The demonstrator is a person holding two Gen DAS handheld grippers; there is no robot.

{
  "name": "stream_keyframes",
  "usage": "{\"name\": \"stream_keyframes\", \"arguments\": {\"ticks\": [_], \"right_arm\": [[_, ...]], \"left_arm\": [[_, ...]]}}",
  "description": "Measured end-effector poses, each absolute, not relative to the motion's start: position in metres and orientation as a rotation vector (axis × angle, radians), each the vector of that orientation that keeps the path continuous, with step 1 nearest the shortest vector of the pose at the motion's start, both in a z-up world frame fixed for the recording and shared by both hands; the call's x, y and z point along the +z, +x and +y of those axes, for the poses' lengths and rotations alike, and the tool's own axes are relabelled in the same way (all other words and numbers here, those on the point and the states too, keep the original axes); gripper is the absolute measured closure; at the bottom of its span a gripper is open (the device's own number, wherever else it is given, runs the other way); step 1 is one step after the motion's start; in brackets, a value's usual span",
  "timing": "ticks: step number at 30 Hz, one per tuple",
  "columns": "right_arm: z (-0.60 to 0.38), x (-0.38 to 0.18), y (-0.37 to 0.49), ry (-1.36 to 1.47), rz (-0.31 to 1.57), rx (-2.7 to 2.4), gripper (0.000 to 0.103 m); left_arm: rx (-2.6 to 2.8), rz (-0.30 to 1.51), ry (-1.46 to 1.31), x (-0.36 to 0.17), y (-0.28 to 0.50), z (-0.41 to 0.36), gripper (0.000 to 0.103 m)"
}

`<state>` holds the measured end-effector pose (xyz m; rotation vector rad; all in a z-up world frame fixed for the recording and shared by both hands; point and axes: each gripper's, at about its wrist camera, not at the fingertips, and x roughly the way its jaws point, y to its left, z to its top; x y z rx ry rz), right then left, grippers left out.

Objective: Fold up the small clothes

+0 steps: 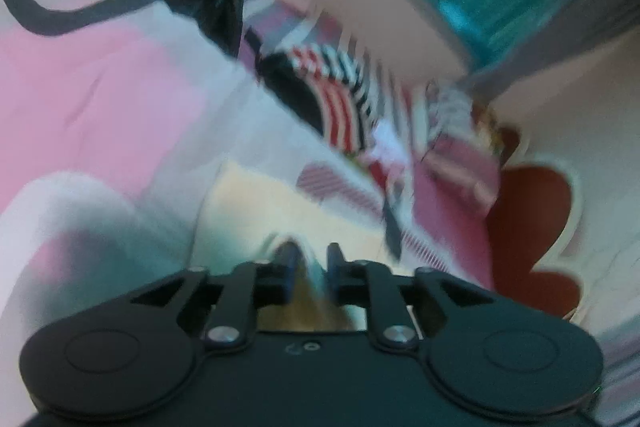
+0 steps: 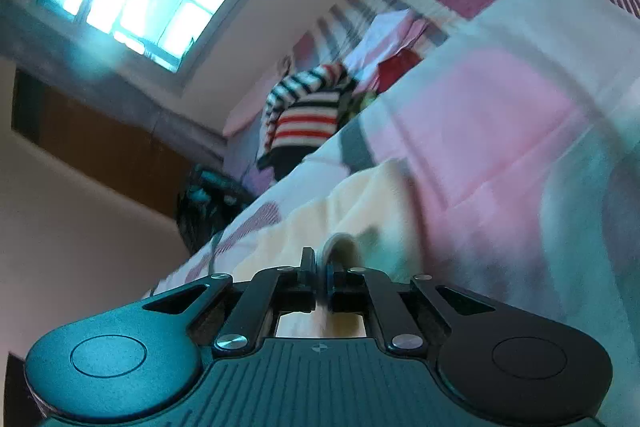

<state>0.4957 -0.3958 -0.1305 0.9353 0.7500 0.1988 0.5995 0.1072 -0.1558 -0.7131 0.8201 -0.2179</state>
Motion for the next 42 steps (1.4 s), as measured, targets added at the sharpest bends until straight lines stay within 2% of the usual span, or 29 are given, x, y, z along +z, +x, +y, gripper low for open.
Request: {"name": "stream_keyframes", "arguments": {"ticks": [2,3,5,6,10,16,17,18,19,20,22,23,27,30,31,32,33,35,38,40,42], "right_arm": [[-0.403,-0.137,0.493,0.972,0.724,0.194,0.088],[-0.407,-0.139,0.491,0.988,0.702,0.189,0.084],[-0.416,-0.135,0.483,0.991,0.653,0.166,0.060],[-0.419,-0.130,0.479,0.975,0.636,0.150,0.058],[-0.417,-0.103,0.468,0.779,0.600,0.182,0.057],[-0.366,-0.093,0.474,0.448,0.685,0.229,0.058],[-0.357,-0.093,0.476,0.381,0.708,0.216,0.060],[-0.347,-0.098,0.476,0.325,0.724,0.202,0.064],[-0.340,-0.102,0.476,0.289,0.738,0.196,0.075],[-0.335,-0.103,0.475,0.257,0.744,0.187,0.084],[-0.324,-0.111,0.473,0.225,0.736,0.183,0.095],[-0.323,-0.111,0.471,0.210,0.731,0.177,0.101],[-0.321,-0.118,0.472,0.169,0.692,0.139,0.101],[-0.323,-0.123,0.479,0.182,0.719,0.119,0.101],[-0.322,-0.124,0.479,0.183,0.723,0.116,0.101],[-0.324,-0.121,0.481,0.185,0.718,0.102,0.100],[-0.323,-0.116,0.480,0.182,0.709,0.075,0.099],[-0.319,-0.104,0.471,0.165,0.664,0.058,0.088],[-0.297,-0.097,0.471,0.192,0.662,0.172,0.087],[-0.271,-0.097,0.476,0.196,0.669,0.217,0.086],[-0.242,-0.097,0.478,0.195,0.664,0.265,0.075]], "left_arm": [[-0.204,0.770,-0.745,-0.155,0.599,0.115,0.065],[-0.201,0.753,-0.741,-0.154,0.597,0.118,0.060],[-0.206,0.740,-0.697,-0.150,0.592,0.122,0.060],[-0.211,0.740,-0.655,-0.147,0.588,0.122,0.060],[-0.243,0.725,-0.441,-0.134,0.578,0.110,0.060],[-0.225,0.773,-0.193,-0.131,0.585,0.075,0.069],[-0.219,0.795,-0.153,-0.133,0.588,0.068,0.070],[-0.206,0.820,-0.119,-0.136,0.591,0.064,0.076],[-0.197,0.840,-0.090,-0.139,0.593,0.060,0.079],[-0.205,0.845,-0.069,-0.142,0.592,0.057,0.087],[-0.208,0.827,-0.025,-0.143,0.588,0.051,0.100],[-0.189,0.799,0.019,-0.142,0.584,0.047,0.101],[-0.107,0.649,0.117,-0.136,0.566,0.035,0.101],[-0.099,0.694,0.182,-0.147,0.568,0.025,0.101],[-0.101,0.698,0.191,-0.149,0.568,0.025,0.100],[-0.088,0.693,0.201,-0.147,0.566,0.026,0.088],[-0.057,0.686,0.212,-0.143,0.563,0.027,0.067],[-0.020,0.617,0.247,-0.129,0.550,0.022,0.049],[-0.054,0.559,0.378,-0.117,0.536,-0.018,0.038],[-0.158,0.597,0.334,-0.113,0.533,-0.044,0.039],[-0.250,0.642,0.253,-0.113,0.531,-0.065,0.036]]}}
